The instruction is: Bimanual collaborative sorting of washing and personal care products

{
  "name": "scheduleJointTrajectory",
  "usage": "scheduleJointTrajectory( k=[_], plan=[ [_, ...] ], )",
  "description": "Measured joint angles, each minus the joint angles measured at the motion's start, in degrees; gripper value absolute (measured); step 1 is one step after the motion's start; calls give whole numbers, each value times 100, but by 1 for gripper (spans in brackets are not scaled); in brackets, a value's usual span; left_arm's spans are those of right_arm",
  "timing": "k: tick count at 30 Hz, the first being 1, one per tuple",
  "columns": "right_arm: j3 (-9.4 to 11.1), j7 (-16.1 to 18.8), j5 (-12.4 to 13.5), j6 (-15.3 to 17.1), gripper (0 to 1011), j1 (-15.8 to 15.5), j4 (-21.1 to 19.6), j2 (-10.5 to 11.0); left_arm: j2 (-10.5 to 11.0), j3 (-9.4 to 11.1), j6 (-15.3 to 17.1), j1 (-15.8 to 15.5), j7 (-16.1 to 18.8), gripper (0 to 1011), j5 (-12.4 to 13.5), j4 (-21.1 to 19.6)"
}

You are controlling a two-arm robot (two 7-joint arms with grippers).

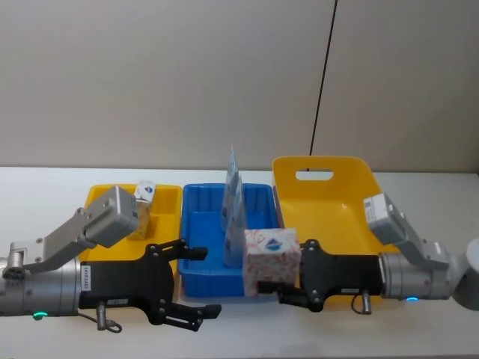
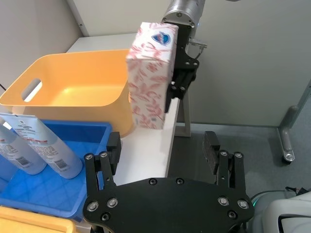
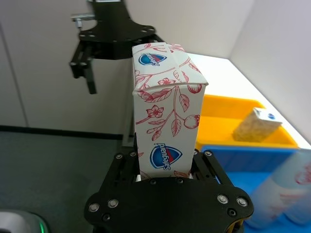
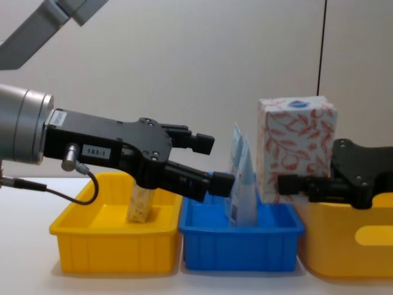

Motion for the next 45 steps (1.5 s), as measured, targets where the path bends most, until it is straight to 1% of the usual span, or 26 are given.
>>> scheduleJointTrajectory(
  k=[2, 6, 10, 13, 14, 16, 17, 19, 22, 25, 28, 34, 35, 38, 39, 41, 45],
  plan=[
    [48, -149, 1, 39, 383, -67, -99, 78, 0, 0, 0, 0, 0, 1001, 0, 0],
    [108, -366, 1, 91, 383, -153, -202, 165, 0, 0, 0, 0, 0, 1001, 0, 0],
    [225, -709, -15, 165, 383, -290, -370, 285, 0, 0, 0, 0, 0, 1001, 0, 0],
    [270, -877, -36, 204, 383, -345, -429, 328, 0, 0, 0, 0, 0, 1001, 0, 0],
    [310, -1013, -52, 232, 383, -393, -484, 364, 0, 0, 0, 0, 0, 1001, 0, 0],
    [346, -1130, -68, 257, 383, -435, -531, 392, 0, 0, 0, 0, 0, 1001, 0, 0],
    [389, -1272, -92, 287, 383, -487, -586, 423, 0, 0, 0, 0, 0, 1001, 0, 0],
    [427, -1394, -111, 314, 383, -530, -630, 450, 0, 0, 0, 0, 0, 1001, 0, 0],
    [522, -1721, -167, 387, 383, -643, -745, 515, 0, 0, 0, 0, 0, 1001, 0, 0],
    [581, -1912, -204, 427, 383, -711, -814, 547, 0, 0, 0, 0, 0, 1001, 0, 0],
    [679, -2242, -270, 503, 383, -819, -914, 592, 0, 0, 0, 0, 0, 1001, 0, 0],
    [803, -2703, -366, 619, 384, -950, -1038, 629, 0, 0, 0, 0, 0, 1001, 0, 0],
    [838, -2832, -392, 649, 383, -985, -1065, 634, 0, 0, 0, 0, 0, 1001, 0, 0],
    [887, -3044, -443, 700, 383, -1034, -1099, 638, 0, 0, 0, 0, 0, 1001, 0, 0],
    [923, -3194, -481, 735, 383, -1066, -1126, 638, 0, 0, 0, 0, 0, 1001, 0, 0],
    [949, -3324, -516, 766, 383, -1090, -1145, 637, 0, 0, 0, 0, 0, 1001, 0, 0],
    [1038, -3733, -646, 859, 383, -1153, -1185, 603, 0, 0, 0, 0, 0, 1001, 0, 0]
  ],
)
